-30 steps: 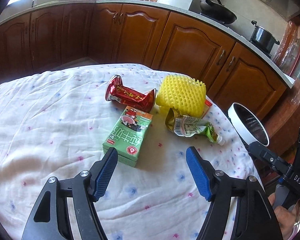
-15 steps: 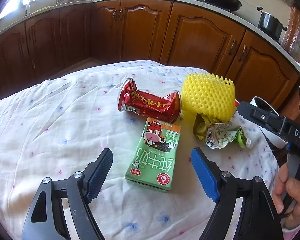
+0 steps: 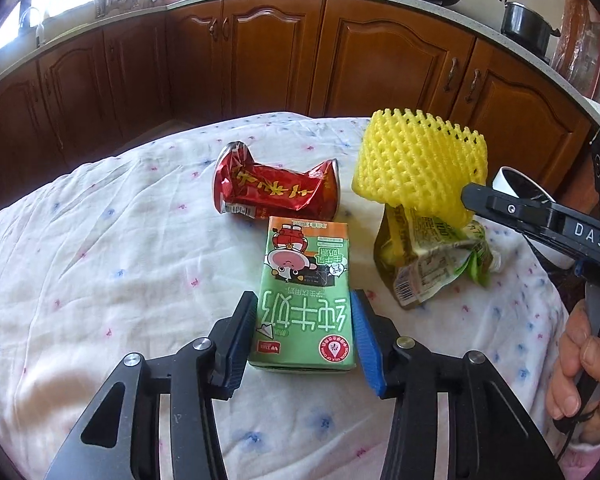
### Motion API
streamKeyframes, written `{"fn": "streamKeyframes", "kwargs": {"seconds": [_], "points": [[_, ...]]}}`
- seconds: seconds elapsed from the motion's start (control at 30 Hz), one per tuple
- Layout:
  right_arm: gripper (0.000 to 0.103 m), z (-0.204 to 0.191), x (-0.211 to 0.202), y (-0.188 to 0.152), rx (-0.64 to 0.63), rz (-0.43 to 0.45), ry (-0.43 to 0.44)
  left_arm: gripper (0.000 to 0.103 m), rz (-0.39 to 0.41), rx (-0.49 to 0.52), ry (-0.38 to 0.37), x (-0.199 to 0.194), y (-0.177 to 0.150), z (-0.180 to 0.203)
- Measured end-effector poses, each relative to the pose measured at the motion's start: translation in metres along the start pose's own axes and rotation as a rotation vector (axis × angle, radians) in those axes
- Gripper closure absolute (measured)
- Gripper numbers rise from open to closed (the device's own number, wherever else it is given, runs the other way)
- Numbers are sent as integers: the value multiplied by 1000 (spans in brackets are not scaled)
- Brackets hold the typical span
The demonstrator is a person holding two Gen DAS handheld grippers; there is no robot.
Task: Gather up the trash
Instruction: 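Grasp the green milk carton with the left tool while the right tool grasps the yellow foam net, then carry the carton and foam net over the bin and open both tools to drop them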
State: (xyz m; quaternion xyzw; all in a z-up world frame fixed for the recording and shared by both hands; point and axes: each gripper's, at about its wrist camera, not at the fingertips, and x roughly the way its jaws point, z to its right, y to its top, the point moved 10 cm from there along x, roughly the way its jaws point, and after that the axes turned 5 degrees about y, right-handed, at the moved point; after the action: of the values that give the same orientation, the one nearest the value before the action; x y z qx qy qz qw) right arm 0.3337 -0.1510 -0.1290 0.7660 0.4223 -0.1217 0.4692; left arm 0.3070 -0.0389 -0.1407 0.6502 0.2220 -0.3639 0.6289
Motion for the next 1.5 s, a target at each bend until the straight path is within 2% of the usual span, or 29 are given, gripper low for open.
{"fn": "streamKeyframes", "kwargs": {"seconds": [0.27, 0.5, 0.7, 0.87, 1.13, 1.5], "points": [[91, -7, -59, -8, 17, 83, 27, 58, 62, -1, -102, -35, 4, 32], [91, 15, -107, -15, 56, 149, -11, 58, 99, 23, -163, -53, 9, 64], [91, 36, -147, -15, 102, 218, -30, 58, 142, 28, -174, -68, 20, 76], [91, 53, -161, -16, 121, 242, -50, 58, 161, 40, -183, -76, 28, 83], [91, 76, -172, -22, 146, 250, -79, 58, 132, 100, -226, -56, 32, 128], [91, 130, -208, -21, 187, 286, -200, 58, 107, 208, -302, -22, 55, 213]]}}
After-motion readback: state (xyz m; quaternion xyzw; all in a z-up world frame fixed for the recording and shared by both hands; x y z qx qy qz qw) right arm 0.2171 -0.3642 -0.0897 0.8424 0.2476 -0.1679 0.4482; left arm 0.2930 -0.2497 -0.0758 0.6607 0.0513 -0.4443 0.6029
